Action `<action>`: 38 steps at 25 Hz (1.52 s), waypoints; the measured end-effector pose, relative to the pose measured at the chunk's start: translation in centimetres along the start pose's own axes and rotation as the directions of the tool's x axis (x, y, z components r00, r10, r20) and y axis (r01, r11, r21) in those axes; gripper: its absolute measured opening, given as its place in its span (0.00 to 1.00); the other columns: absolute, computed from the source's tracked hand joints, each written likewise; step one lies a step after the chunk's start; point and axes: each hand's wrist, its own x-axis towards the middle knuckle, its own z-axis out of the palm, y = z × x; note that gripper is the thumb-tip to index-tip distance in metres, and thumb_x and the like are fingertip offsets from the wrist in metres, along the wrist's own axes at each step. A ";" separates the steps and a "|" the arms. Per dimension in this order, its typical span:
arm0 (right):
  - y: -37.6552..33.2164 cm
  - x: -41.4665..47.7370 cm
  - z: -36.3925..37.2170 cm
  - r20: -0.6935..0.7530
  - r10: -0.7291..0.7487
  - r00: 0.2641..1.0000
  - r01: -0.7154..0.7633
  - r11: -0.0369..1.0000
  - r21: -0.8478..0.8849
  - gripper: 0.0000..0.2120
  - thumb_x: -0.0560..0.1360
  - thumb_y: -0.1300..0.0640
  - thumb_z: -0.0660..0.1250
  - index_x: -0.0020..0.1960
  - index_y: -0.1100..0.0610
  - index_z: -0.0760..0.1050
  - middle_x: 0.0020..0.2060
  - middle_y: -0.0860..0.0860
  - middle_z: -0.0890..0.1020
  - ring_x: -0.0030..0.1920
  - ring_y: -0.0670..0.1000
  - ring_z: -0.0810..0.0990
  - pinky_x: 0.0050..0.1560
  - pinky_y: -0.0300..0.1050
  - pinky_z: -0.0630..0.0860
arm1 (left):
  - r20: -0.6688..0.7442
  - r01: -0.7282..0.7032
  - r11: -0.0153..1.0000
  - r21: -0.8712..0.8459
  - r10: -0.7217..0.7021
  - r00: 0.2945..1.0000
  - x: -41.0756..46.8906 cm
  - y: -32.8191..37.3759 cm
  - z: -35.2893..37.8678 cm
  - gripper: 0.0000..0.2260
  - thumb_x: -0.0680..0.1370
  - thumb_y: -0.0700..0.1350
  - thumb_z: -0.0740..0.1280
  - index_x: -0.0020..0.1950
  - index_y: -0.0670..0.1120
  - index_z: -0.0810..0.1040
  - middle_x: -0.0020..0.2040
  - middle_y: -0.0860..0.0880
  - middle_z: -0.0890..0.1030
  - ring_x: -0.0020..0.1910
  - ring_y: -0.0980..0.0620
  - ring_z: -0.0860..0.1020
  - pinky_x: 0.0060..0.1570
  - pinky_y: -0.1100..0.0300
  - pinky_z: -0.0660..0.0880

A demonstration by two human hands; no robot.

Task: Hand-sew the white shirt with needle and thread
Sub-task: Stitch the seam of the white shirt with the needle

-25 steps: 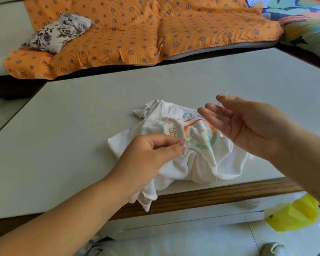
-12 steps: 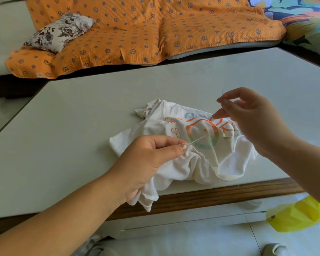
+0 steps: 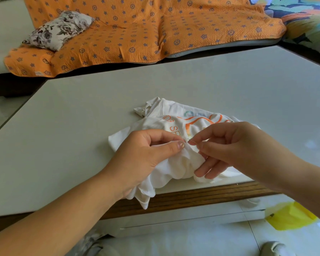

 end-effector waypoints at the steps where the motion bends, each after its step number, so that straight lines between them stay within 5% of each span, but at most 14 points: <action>1: 0.0 -0.1 -0.1 0.004 -0.001 1.000 0.001 1.000 -0.001 0.07 0.77 0.62 0.65 0.47 0.54 0.82 0.32 0.57 0.85 0.35 0.57 0.86 0.41 0.42 0.83 | -0.004 -0.002 1.000 -0.003 0.002 1.000 0.0 0.0 0.0 0.10 0.68 0.50 0.74 0.46 0.47 0.86 0.45 0.47 0.87 0.50 0.51 0.84 0.60 0.53 0.77; 19: -0.4 -0.1 -0.1 -0.002 0.036 0.999 -0.036 0.999 -0.002 0.08 0.77 0.63 0.64 0.45 0.56 0.82 0.31 0.56 0.85 0.32 0.54 0.85 0.33 0.33 0.76 | -0.006 -0.021 1.000 -0.001 0.021 1.000 0.1 0.1 0.1 0.11 0.67 0.51 0.73 0.46 0.48 0.86 0.46 0.49 0.87 0.51 0.52 0.84 0.60 0.53 0.77; 38: 0.1 0.3 -0.3 0.093 -0.001 0.996 -0.003 0.999 0.038 0.07 0.76 0.62 0.66 0.46 0.55 0.83 0.32 0.60 0.85 0.34 0.57 0.85 0.38 0.39 0.81 | 0.048 0.032 0.998 -0.049 -0.030 0.998 0.2 0.2 -0.1 0.08 0.69 0.48 0.73 0.45 0.47 0.86 0.46 0.46 0.86 0.50 0.52 0.84 0.56 0.57 0.76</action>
